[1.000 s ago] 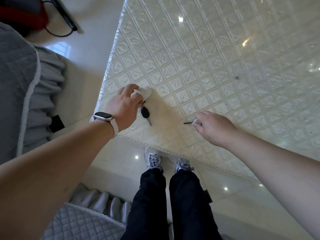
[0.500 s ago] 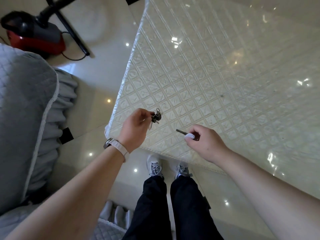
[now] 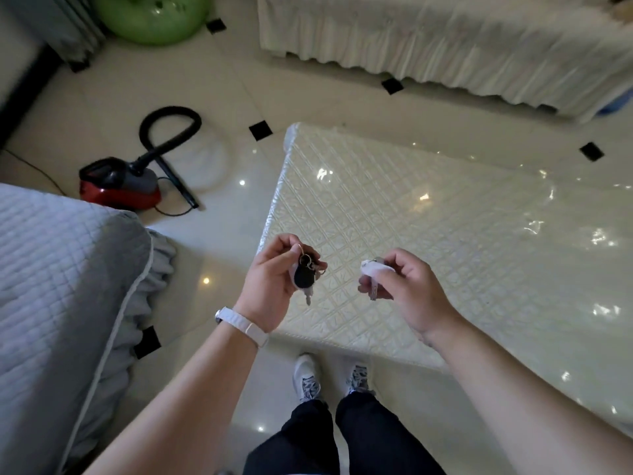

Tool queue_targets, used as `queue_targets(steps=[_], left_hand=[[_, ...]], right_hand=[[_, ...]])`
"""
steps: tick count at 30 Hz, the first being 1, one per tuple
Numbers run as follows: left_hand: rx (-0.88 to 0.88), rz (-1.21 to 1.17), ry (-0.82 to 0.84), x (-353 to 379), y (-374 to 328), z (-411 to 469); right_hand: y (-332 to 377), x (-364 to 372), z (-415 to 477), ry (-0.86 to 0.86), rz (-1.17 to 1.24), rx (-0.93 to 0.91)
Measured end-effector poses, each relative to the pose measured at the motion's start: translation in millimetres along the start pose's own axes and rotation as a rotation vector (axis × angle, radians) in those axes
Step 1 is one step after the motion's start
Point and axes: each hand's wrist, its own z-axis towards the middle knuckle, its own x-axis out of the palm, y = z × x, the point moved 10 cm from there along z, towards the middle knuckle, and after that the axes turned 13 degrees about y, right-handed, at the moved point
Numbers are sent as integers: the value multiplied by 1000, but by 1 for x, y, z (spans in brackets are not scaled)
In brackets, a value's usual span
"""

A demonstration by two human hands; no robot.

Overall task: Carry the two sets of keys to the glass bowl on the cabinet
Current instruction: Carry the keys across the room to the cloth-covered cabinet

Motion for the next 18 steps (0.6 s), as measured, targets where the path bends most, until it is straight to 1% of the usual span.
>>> queue_targets(steps=[5, 8, 13, 18], left_hand=[[-71, -37, 29, 35, -19, -25], [-92, 31, 32, 48, -26, -39], [-111, 129, -40, 63, -28, -53], [-124, 198, -1, 95, -17, -50]], right_hand=[[27, 6, -36, -133, 94, -2], [31, 2, -57, -205, 127, 9], [35, -12, -95, -320, 151, 14], [41, -41, -141, -448, 174, -16]])
